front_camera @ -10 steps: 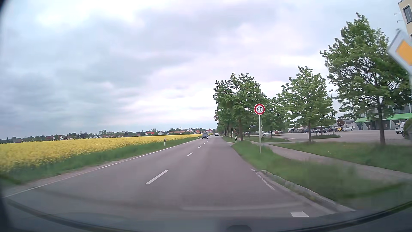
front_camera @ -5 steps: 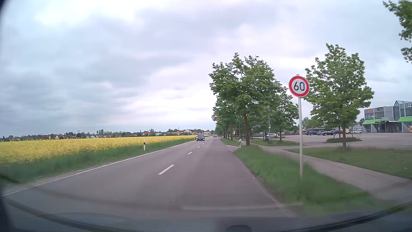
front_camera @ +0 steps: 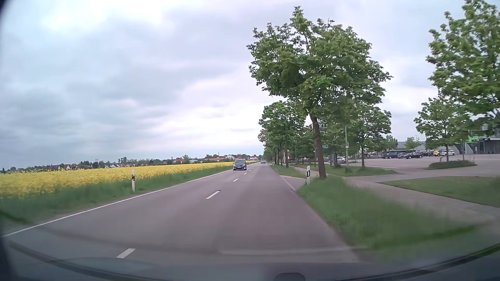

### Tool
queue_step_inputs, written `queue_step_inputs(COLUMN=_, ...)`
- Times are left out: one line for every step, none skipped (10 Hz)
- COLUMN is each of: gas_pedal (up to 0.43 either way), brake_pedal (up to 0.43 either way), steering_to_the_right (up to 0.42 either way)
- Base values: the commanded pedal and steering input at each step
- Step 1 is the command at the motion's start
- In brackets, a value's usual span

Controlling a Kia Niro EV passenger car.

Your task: Follow the waypoints while adhering to traffic rules and regulations

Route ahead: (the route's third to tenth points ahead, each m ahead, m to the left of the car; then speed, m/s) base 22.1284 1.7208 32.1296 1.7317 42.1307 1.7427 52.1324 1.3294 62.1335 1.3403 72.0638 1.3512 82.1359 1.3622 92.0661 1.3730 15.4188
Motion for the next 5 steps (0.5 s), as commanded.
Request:
queue_step_inputs(gas_pedal=0.157, brake_pedal=0.000, steering_to_the_right=-0.007)
queue_step_inputs(gas_pedal=0.169, brake_pedal=0.000, steering_to_the_right=-0.005)
queue_step_inputs(gas_pedal=0.177, brake_pedal=0.000, steering_to_the_right=-0.004)
queue_step_inputs(gas_pedal=0.177, brake_pedal=0.000, steering_to_the_right=-0.004)
queue_step_inputs(gas_pedal=0.177, brake_pedal=0.000, steering_to_the_right=-0.004)
